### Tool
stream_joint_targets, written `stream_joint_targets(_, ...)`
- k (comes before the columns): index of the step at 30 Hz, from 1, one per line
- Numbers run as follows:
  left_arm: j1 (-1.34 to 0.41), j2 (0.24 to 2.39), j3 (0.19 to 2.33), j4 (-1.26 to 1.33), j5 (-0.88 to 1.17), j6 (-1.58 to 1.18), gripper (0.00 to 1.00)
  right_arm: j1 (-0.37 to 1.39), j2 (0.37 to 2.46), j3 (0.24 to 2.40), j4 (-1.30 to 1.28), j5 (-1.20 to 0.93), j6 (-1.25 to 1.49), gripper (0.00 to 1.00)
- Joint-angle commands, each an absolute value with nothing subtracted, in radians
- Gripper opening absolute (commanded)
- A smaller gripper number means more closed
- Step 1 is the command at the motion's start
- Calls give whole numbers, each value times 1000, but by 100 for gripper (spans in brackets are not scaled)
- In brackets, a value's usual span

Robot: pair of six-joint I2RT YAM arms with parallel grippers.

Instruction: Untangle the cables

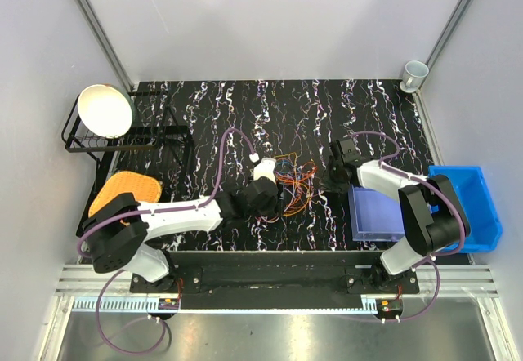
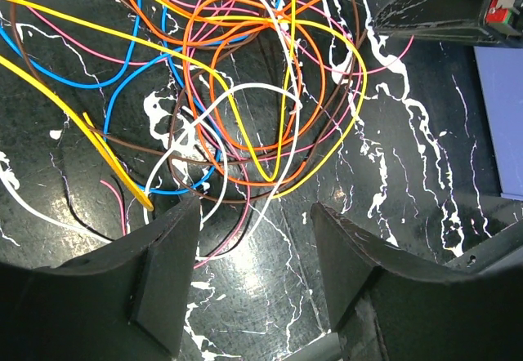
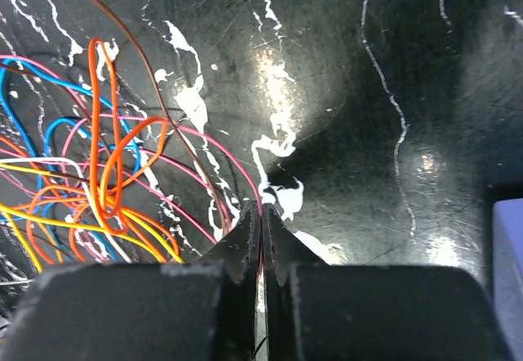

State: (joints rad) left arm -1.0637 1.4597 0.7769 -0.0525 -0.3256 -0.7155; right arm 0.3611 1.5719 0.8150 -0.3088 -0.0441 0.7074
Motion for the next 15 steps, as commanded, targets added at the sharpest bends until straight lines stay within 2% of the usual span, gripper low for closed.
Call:
stream_joint_targets(1,-1069,1459,805,-3,-334,-712,60,365,1531,891,-359,26,675,0)
stream_joint_targets(4,-1069,1444,799,-2,-341,-707,61,365,1447,966,-432,32,644,0)
stream_joint_targets(8,-1069,1428,805,-3,-342,-700,62,376,1342,1121,-512,-67,585,0)
stream_joint_targets(15,-1078,1419,813,-3,-342,-698,63,437,1313,1512,-623,-195,525,0)
